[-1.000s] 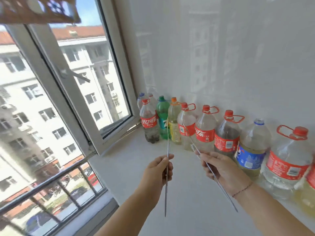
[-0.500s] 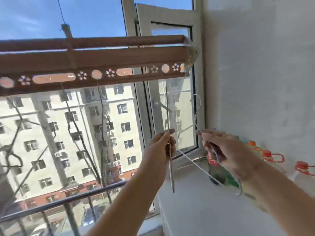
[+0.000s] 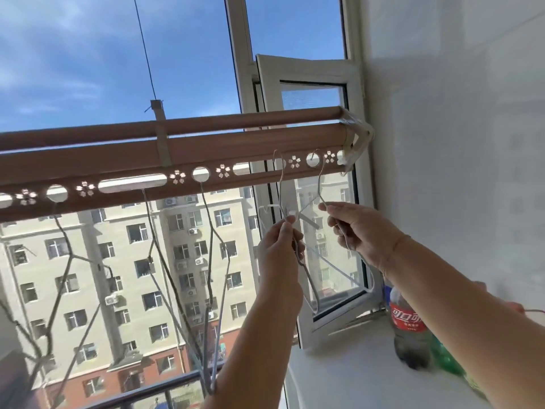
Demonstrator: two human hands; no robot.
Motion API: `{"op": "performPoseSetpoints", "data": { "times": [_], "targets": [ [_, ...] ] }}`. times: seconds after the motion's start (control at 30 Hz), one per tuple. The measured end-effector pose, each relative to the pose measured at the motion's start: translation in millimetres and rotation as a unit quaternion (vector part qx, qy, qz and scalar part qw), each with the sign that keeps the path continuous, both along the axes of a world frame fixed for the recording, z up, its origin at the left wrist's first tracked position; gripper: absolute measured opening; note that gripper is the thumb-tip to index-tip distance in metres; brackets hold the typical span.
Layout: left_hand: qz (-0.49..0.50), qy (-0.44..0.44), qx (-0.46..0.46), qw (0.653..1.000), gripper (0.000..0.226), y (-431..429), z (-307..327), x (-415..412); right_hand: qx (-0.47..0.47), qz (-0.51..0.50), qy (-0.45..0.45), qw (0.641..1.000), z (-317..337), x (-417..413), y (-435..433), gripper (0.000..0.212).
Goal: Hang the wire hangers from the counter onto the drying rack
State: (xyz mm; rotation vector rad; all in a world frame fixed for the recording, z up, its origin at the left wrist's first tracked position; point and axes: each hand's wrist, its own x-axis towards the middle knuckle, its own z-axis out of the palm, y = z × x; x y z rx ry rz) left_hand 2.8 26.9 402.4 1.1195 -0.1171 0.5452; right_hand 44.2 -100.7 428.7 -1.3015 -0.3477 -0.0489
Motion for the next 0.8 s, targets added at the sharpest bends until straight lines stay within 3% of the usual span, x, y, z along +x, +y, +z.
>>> {"op": "performPoseSetpoints", "data": {
  "times": [0.23,0.57,0.8],
  "targets": [
    [0.006,0.044,-0.012,0.999,0.02,22,-5,28,-0.02,-0.022,0.032,0.999,-10,28,13,0.022],
    [-0.013,0.071,-0.036,0.997,0.015,37,-13,41,-0.008,-0.023,0.063,0.998,-19,39,15,0.017],
    [-0.01,0.058,-0.049,0.997,0.008,52,-35,33,-0.028,-0.049,0.029,0.998,-31,16,11,0.018]
  ]
}}
